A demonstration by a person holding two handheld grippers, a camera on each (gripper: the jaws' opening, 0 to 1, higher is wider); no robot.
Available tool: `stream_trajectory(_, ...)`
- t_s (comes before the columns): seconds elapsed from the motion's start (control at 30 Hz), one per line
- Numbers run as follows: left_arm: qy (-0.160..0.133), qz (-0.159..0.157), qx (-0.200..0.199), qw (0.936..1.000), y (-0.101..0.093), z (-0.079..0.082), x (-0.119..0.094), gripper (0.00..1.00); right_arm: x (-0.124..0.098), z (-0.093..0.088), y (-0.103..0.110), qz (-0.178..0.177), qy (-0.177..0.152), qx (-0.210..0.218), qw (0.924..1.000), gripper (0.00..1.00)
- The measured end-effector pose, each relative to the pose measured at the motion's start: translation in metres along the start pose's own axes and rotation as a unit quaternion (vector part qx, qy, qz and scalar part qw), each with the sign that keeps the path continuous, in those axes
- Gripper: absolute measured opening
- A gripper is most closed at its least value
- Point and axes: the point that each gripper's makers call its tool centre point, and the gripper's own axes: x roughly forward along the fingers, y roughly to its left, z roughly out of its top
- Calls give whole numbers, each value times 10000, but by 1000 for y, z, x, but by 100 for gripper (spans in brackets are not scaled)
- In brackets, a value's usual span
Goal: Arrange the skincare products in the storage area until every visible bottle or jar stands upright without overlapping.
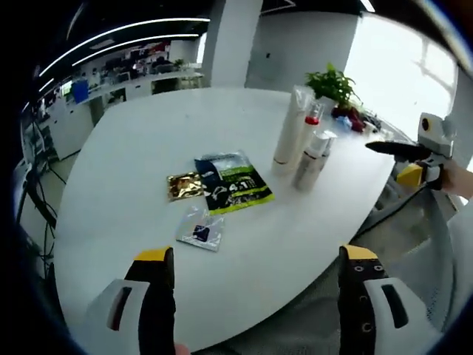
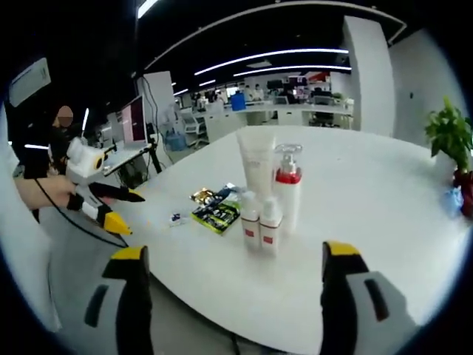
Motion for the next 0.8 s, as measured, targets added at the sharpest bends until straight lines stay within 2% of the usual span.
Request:
stream_trajectory(0.23,-22,128,-31,9999,4,3,1,91,1,-4,-1,6,12,1,10000,97)
stream_trajectory(0.47,147,292,-78,9994,9,0,11,96,2,-7,-2,-25,16,-38,10000,95)
stream_trajectory(0.63,176,336,-171,9991,7,7,21,97,3,-7,-2,-54,-10,-81,10000,93)
stream_trajectory(0.73,175,236,-157,9994,2,14,32,97,3,-7,-3,-64,-27,-58,10000,92)
stream_trajectory(0.8,-17,211,-81,9997,0,26,41,97,3,-7,-3,-65,-21,-68,10000,92)
